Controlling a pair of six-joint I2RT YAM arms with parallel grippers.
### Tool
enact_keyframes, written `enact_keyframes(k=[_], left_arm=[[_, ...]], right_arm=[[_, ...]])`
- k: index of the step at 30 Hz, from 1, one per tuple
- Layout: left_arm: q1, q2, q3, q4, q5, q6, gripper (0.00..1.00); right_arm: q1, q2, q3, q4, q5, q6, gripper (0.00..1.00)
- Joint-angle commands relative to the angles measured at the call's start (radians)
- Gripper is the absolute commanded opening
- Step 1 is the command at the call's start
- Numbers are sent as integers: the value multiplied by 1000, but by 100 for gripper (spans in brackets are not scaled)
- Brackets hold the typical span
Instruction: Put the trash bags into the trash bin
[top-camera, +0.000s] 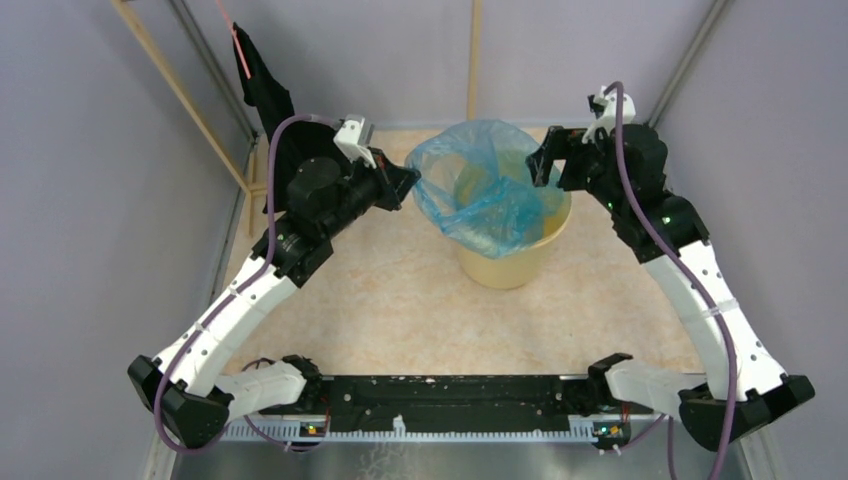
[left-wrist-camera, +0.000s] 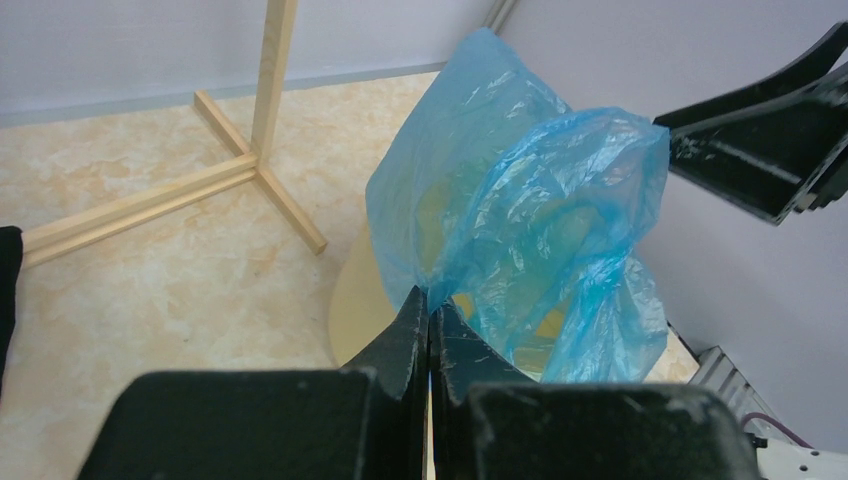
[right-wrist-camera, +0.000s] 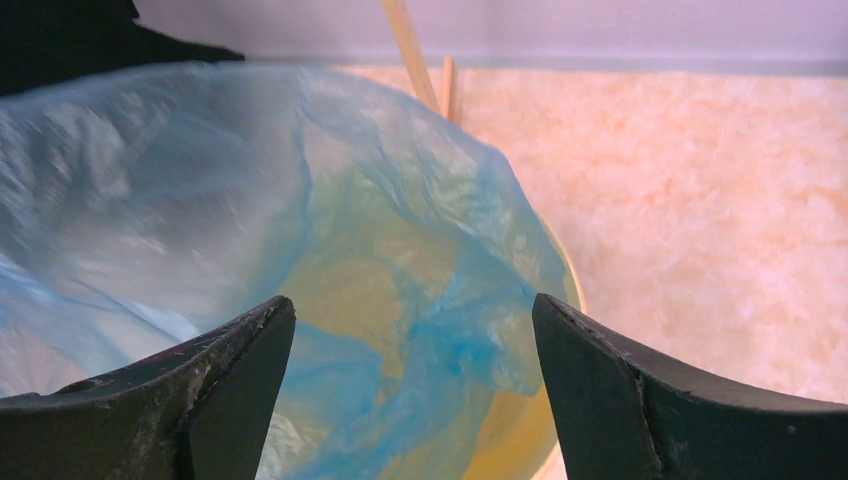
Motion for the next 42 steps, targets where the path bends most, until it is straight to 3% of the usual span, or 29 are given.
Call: enact_keyframes(k=[1, 5, 9, 13, 19, 24, 30, 37, 42], left_arm=[[4, -6, -6, 56, 30, -19, 0], [5, -12, -9, 51, 74, -42, 0], [4, -21, -12, 38, 84, -53, 0], [4, -24, -6, 35, 88, -53, 0], [4, -3, 9, 48, 103, -47, 0], [4, 21, 18, 65, 113, -41, 0], [4, 57, 14, 97, 146, -67, 0], [4, 146, 93, 55, 175, -45, 0], [4, 228, 166, -7, 218, -5, 0]], right_arm=[[2, 82, 112, 37, -2, -5, 89], [-76, 212, 205, 115, -143, 62, 98], [-144, 387, 345, 124, -313, 117, 98], [-144, 492, 404, 103, -434, 137, 80], [-107, 411, 177, 163, -488, 151, 53], [-70, 290, -48, 198, -452, 155, 42], [-67, 295, -191, 232, -308, 141, 47], [-68, 524, 10, 134, -273, 73, 51], [-68, 471, 93, 18, -227, 20, 62]])
